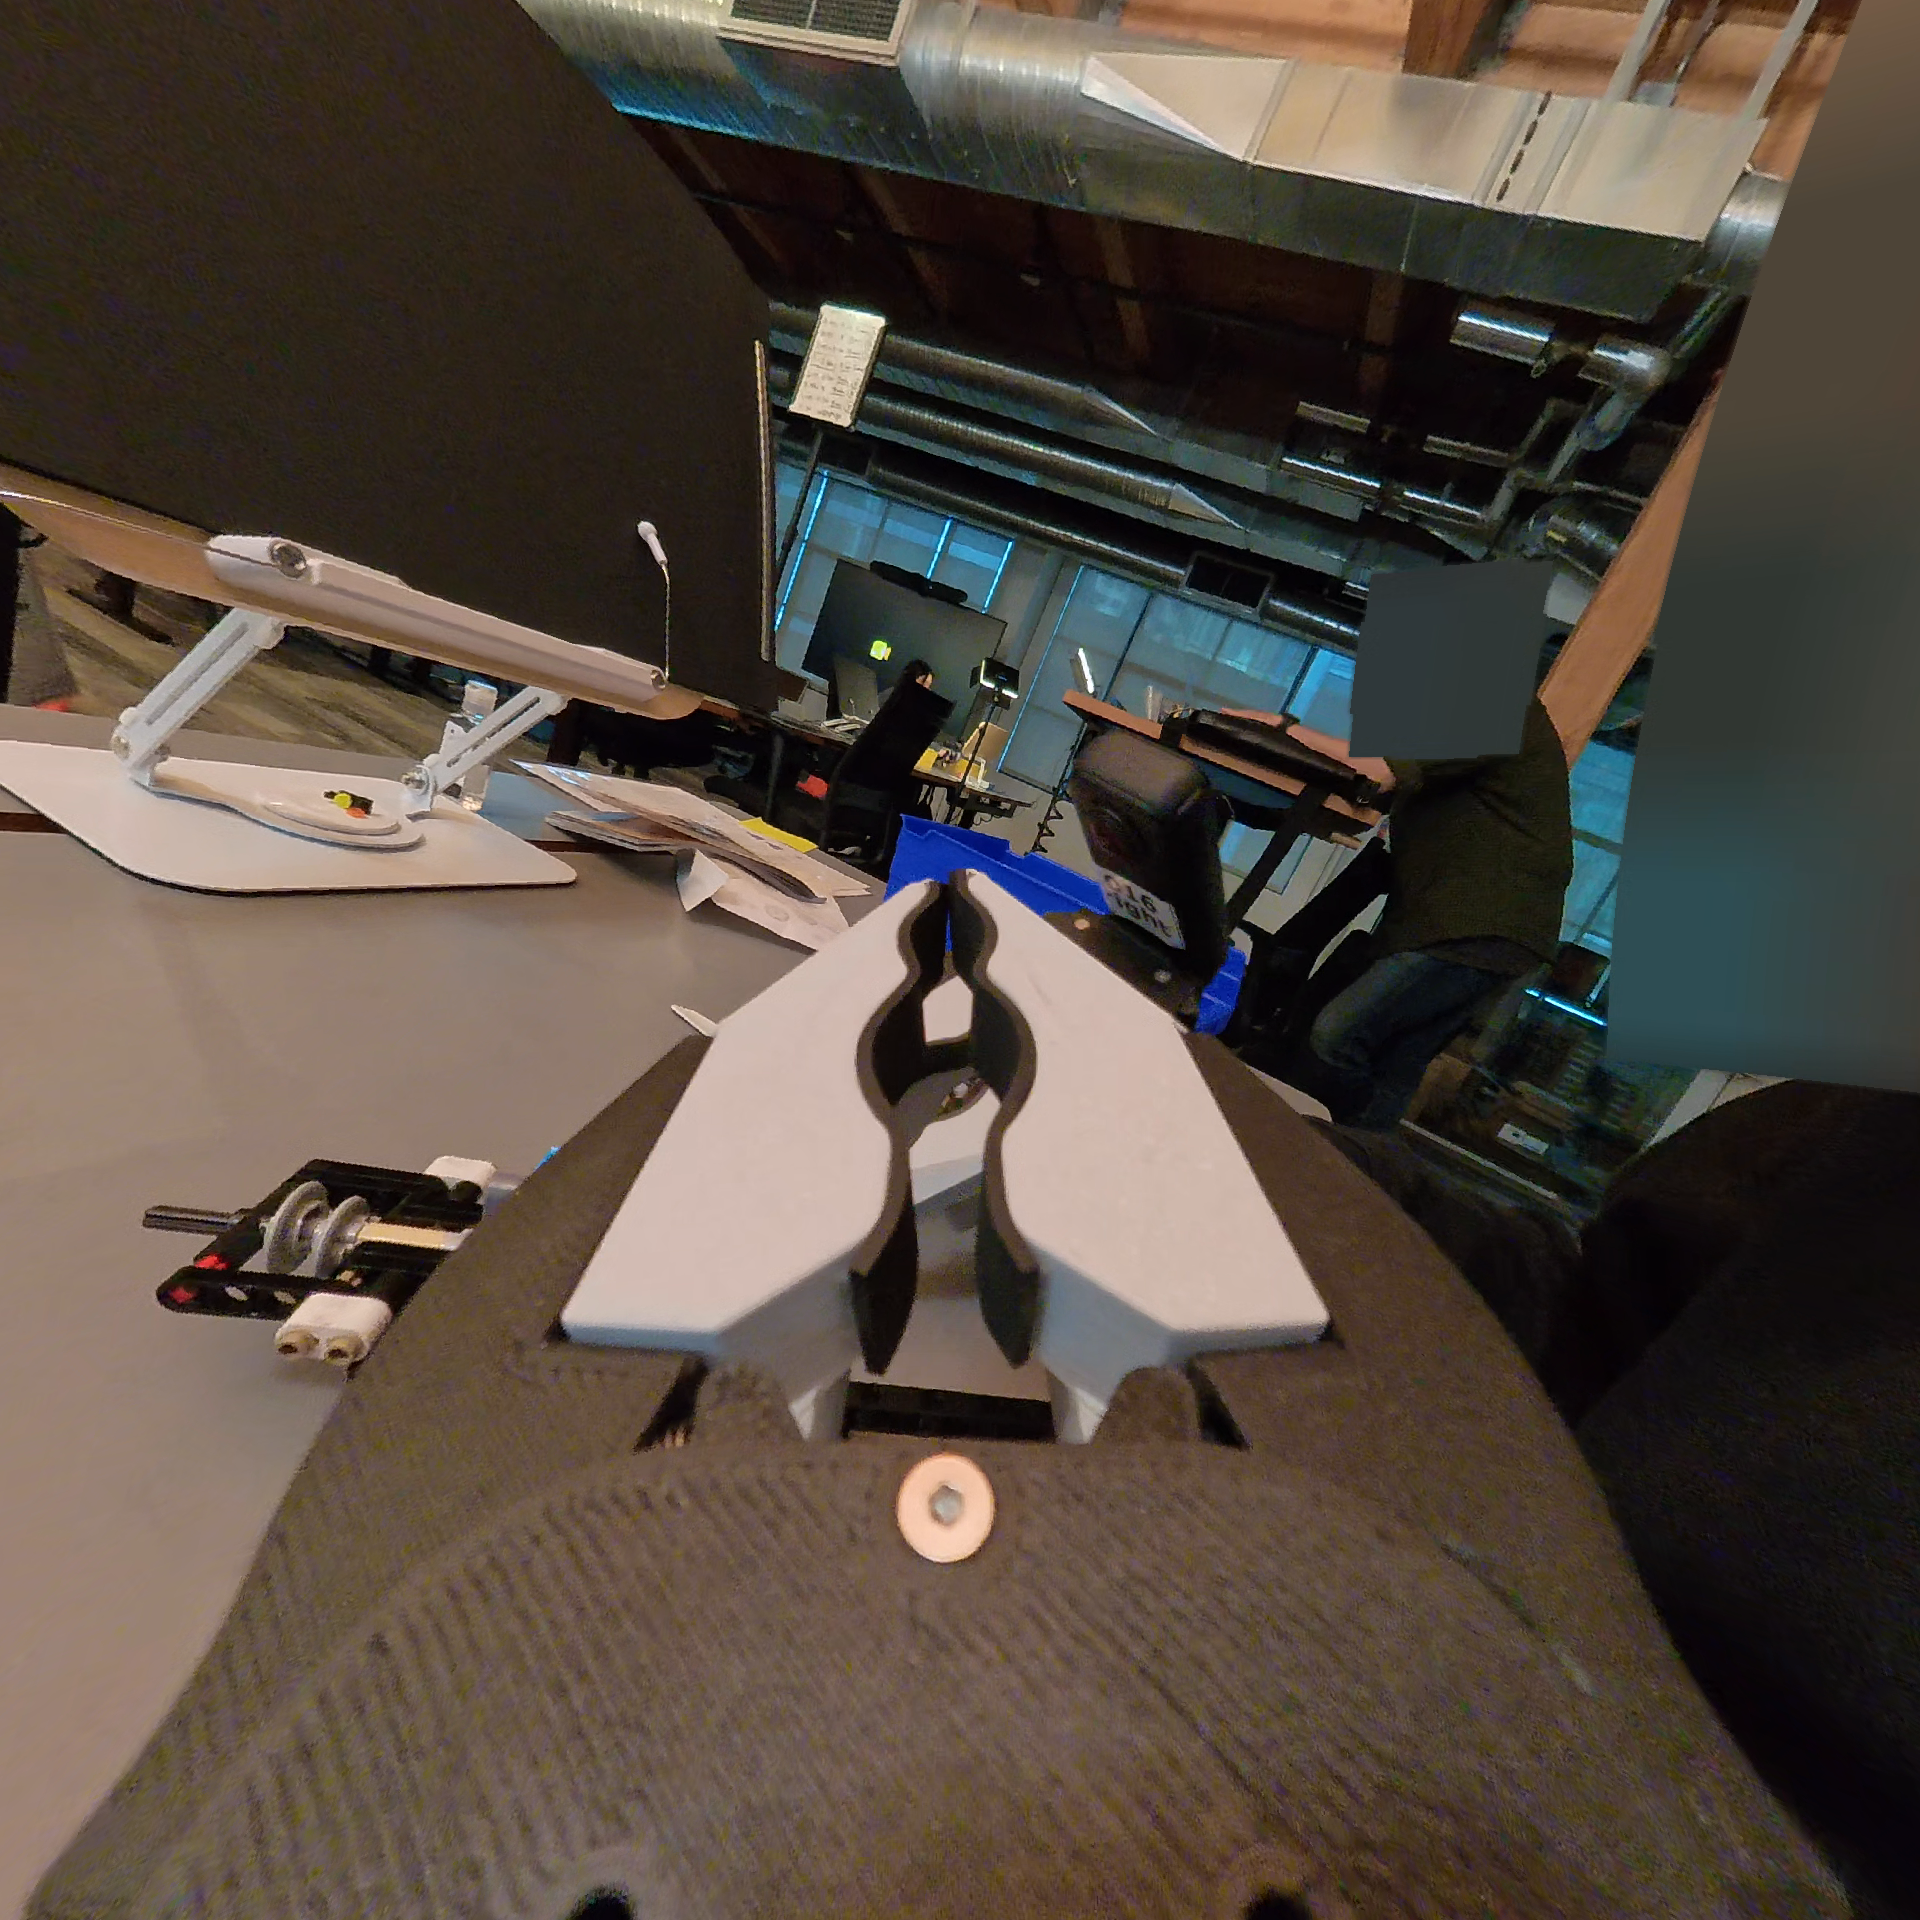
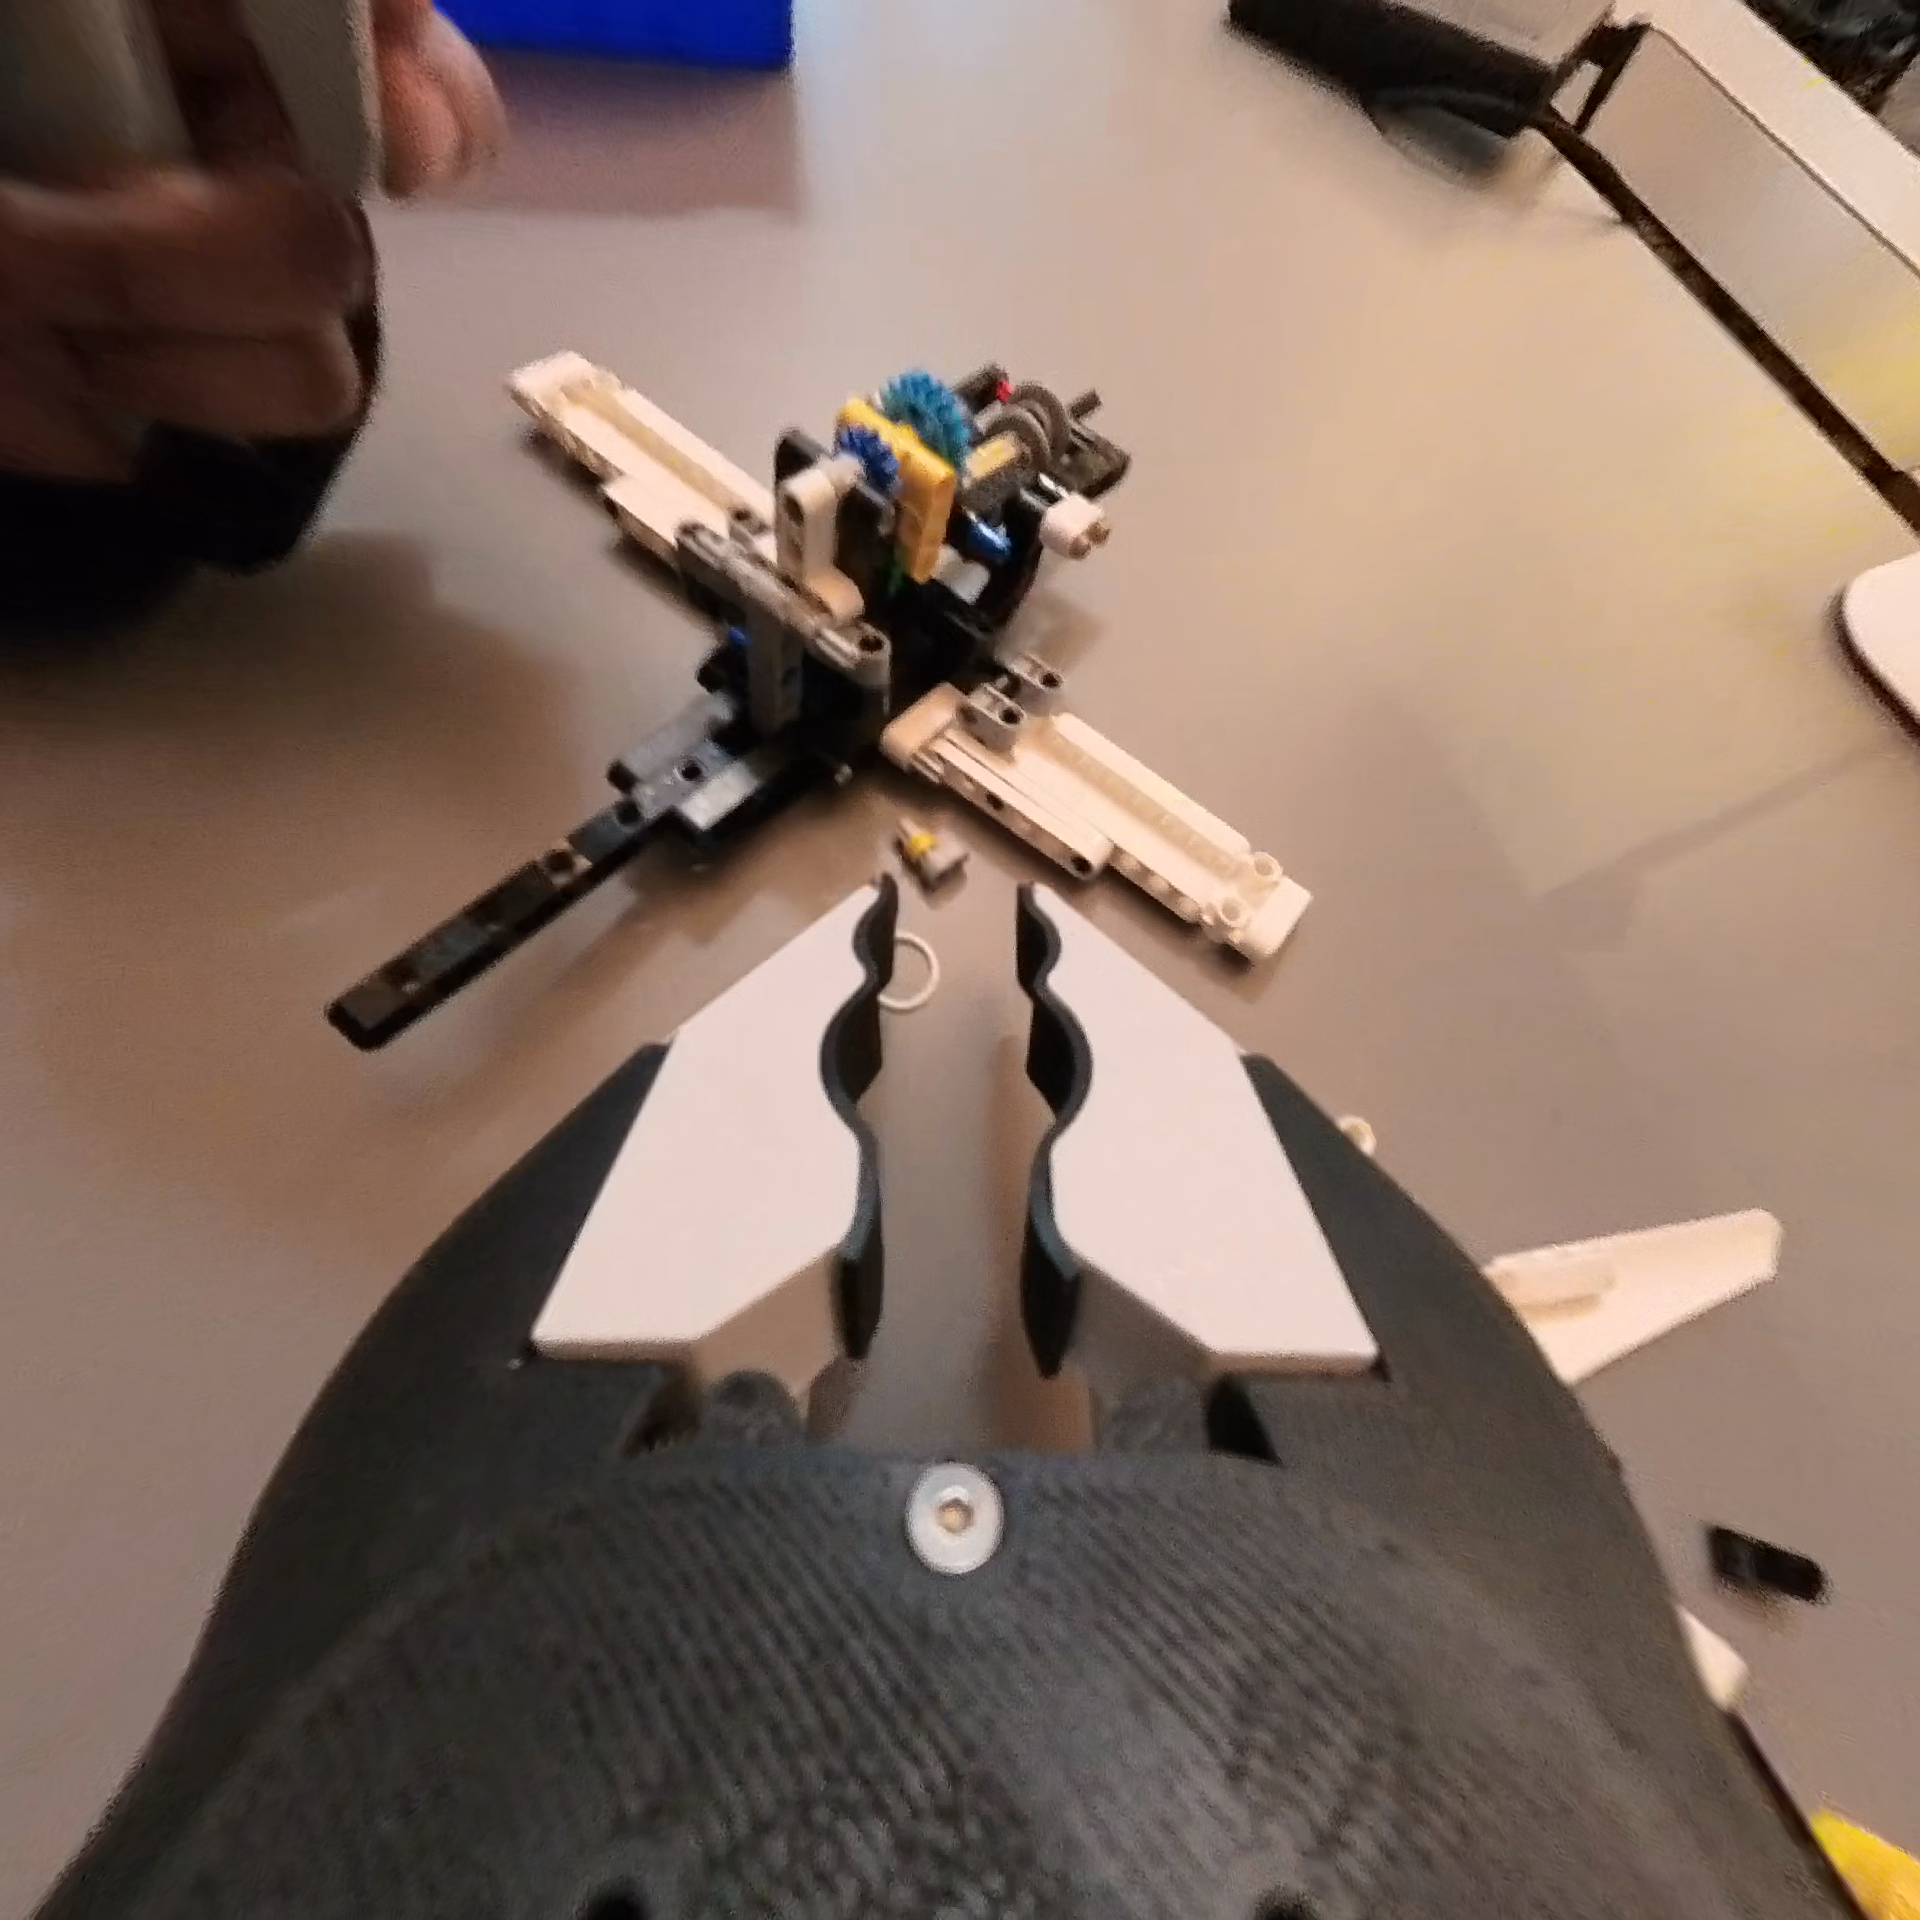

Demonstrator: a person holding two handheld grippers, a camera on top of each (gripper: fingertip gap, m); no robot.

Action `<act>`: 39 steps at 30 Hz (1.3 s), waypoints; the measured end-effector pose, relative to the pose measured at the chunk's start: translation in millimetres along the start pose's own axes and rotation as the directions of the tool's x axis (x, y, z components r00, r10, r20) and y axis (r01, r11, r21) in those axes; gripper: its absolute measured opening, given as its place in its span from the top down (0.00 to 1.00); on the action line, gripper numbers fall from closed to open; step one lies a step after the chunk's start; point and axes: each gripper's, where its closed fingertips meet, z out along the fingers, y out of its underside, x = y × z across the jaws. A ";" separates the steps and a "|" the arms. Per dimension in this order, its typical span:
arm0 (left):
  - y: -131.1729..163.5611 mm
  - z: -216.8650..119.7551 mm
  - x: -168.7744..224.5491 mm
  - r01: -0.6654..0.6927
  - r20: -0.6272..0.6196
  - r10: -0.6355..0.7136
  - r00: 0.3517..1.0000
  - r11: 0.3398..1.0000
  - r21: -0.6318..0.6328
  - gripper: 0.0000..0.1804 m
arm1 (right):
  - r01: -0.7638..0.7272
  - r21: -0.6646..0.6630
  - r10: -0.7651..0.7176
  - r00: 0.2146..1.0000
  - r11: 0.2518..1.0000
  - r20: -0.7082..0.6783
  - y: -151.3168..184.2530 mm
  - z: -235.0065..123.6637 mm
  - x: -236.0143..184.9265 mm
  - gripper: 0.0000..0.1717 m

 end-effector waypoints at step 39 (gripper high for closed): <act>12.4 8.3 -5.3 0.022 0.029 -0.020 0.999 0.998 -0.060 1.00 | 0.101 0.094 -0.103 0.995 0.990 0.018 -26.8 7.6 -3.7 0.92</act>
